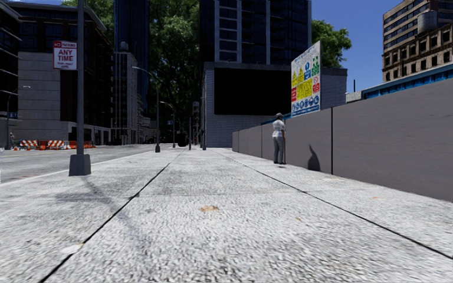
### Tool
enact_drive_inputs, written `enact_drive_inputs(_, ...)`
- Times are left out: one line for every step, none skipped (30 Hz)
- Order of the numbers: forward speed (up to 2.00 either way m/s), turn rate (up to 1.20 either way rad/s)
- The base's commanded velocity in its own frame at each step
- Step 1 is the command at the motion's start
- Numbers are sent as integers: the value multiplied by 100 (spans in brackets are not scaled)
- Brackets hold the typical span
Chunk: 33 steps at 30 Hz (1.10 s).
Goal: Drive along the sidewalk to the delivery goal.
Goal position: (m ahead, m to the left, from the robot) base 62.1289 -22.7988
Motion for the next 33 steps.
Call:
enact_drive_inputs(188, 75)
enact_drive_inputs(188, 75)
enact_drive_inputs(188, 29)
enact_drive_inputs(188, 15)
enact_drive_inputs(188, 11)
enact_drive_inputs(188, 6)
enact_drive_inputs(188, 3)
enact_drive_inputs(188, 0)
enact_drive_inputs(188, 0)
enact_drive_inputs(188, 0)
enact_drive_inputs(188, 0)
enact_drive_inputs(188, 0)
enact_drive_inputs(188, 0)
enact_drive_inputs(188, 0)
enact_drive_inputs(188, 0)
enact_drive_inputs(188, 0)
enact_drive_inputs(188, 0)
enact_drive_inputs(188, 0)
enact_drive_inputs(188, 0)
enact_drive_inputs(188, 0)
enact_drive_inputs(188, 0)
enact_drive_inputs(188, 0)
enact_drive_inputs(188, 0)
enact_drive_inputs(188, 0)
enact_drive_inputs(188, 0)
enact_drive_inputs(188, 0)
enact_drive_inputs(188, 0)
enact_drive_inputs(188, 0)
enact_drive_inputs(188, 0)
enact_drive_inputs(188, 0)
enact_drive_inputs(188, 0)
enact_drive_inputs(188, 0)
enact_drive_inputs(188, 0)
